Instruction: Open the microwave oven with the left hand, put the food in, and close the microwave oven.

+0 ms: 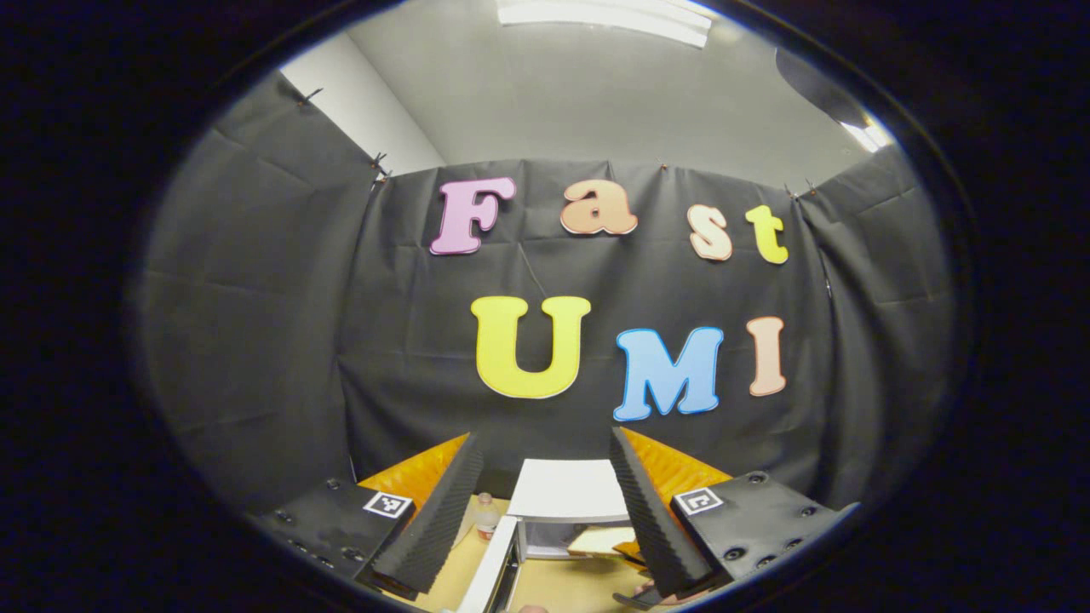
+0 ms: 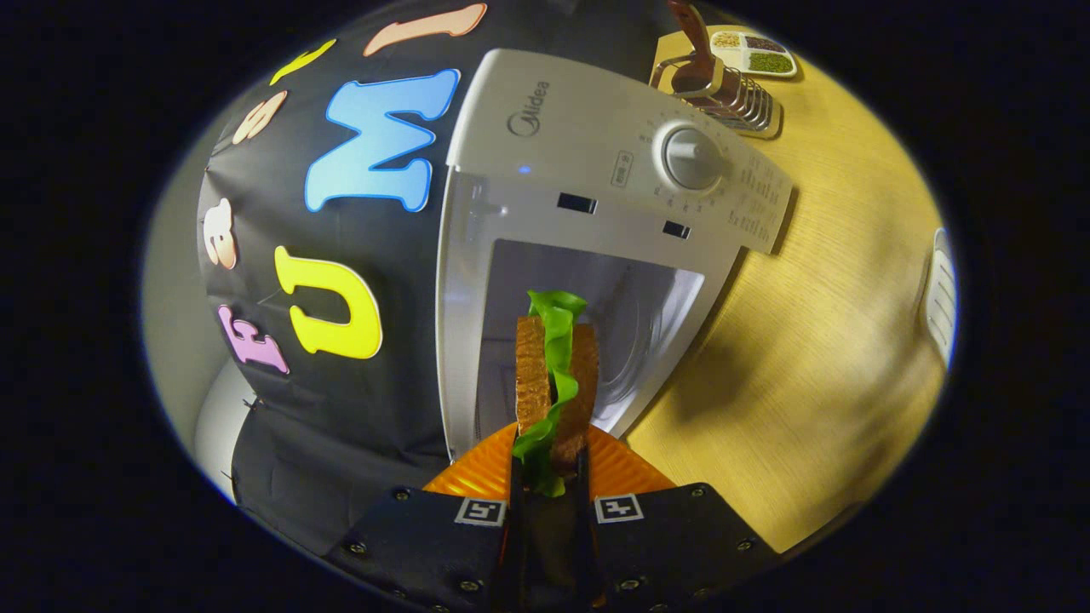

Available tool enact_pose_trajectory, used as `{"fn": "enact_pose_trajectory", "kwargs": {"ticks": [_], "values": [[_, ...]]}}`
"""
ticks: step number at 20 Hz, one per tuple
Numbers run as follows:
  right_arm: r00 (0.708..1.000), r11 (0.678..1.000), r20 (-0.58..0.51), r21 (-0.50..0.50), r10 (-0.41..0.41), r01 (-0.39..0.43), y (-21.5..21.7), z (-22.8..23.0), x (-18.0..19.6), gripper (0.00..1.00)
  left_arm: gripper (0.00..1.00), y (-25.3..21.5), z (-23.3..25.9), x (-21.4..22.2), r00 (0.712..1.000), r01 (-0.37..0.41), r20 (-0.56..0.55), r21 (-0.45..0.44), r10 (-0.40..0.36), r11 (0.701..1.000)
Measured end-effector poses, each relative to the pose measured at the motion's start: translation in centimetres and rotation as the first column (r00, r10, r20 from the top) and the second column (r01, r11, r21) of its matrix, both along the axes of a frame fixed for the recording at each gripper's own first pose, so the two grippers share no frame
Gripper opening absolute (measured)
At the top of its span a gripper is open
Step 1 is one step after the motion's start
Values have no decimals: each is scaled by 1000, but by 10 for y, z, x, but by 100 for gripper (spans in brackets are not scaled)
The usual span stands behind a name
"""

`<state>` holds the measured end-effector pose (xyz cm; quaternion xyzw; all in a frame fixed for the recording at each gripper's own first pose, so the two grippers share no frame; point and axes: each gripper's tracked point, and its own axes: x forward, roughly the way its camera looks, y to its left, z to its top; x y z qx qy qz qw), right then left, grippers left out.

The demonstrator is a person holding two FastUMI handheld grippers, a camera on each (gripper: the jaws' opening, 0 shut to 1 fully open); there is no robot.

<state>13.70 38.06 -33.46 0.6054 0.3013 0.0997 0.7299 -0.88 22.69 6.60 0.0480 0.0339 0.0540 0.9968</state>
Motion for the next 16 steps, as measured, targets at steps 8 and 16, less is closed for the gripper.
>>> {"fn": "enact_pose_trajectory", "kwargs": {"ticks": [8, 16], "values": [[957, 960, -87, 17, -278, 281, 38, -39, 73, 23, 96, 71, -9, 1, 999, 47, -4, -11, -48, 999], [915, 922, -117, -12, -386, 388, 53, -61, 109, 23, 94, 131, -29, 0, 998, 42, -43, -37, -43, 998]]}}
